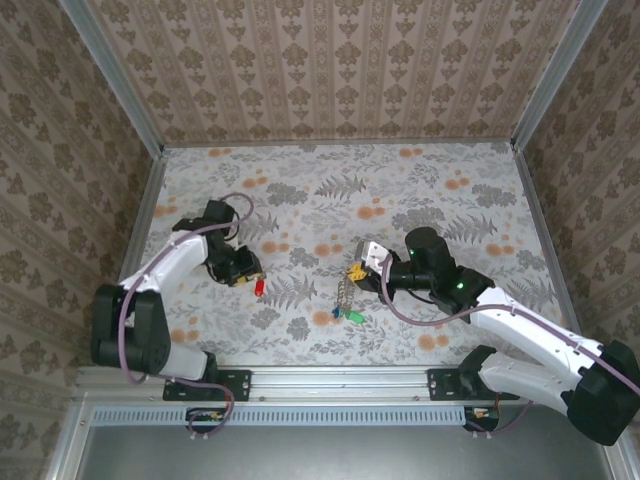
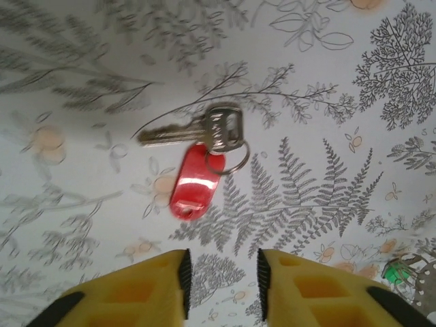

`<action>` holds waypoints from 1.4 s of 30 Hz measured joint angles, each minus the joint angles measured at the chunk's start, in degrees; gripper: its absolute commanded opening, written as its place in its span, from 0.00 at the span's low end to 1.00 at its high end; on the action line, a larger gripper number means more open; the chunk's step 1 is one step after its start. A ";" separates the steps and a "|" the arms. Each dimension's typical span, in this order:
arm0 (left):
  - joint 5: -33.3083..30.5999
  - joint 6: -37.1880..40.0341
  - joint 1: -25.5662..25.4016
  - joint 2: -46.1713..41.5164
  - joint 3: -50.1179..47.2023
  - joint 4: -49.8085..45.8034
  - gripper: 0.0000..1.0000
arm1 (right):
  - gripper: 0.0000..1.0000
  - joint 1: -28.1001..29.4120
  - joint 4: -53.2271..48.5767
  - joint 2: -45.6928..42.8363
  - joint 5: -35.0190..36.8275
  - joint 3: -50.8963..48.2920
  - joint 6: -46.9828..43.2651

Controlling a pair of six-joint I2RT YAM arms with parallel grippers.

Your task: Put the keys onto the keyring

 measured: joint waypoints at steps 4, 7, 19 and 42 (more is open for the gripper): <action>2.62 1.64 -0.02 5.70 1.31 2.27 0.44 | 0.00 0.00 0.33 0.59 0.87 0.00 0.90; 3.32 2.95 -0.22 9.05 2.69 2.43 0.47 | 0.00 0.00 0.66 0.66 0.90 0.00 1.38; -0.57 9.07 -5.29 16.85 9.18 -0.02 0.52 | 0.00 0.02 0.90 0.83 0.90 0.00 1.57; -11.43 14.25 -10.32 19.96 12.15 -6.62 0.25 | 0.00 0.02 1.11 0.83 0.87 -0.04 2.67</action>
